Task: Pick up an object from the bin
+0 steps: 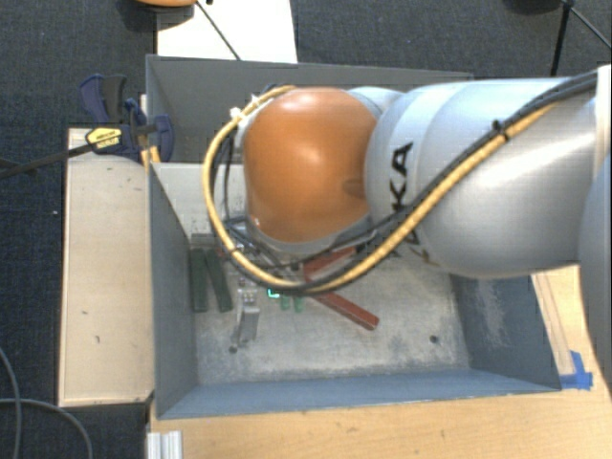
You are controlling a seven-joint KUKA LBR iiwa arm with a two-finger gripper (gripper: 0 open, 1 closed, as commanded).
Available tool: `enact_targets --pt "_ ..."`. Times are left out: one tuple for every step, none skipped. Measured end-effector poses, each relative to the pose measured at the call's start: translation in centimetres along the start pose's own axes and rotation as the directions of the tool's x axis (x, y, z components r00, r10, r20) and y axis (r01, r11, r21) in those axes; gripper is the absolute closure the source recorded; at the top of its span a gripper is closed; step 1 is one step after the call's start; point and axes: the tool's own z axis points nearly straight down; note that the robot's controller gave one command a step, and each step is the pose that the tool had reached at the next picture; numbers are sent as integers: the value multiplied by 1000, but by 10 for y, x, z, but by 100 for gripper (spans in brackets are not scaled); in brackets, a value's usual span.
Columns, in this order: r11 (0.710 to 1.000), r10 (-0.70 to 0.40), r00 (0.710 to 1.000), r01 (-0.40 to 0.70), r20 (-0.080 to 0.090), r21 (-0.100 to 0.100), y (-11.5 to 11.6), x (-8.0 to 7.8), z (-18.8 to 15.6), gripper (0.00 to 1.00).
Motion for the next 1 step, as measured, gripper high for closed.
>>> enact_targets --pt "1000 5 1000 -5 7 -2 -1 -2 -4 0"
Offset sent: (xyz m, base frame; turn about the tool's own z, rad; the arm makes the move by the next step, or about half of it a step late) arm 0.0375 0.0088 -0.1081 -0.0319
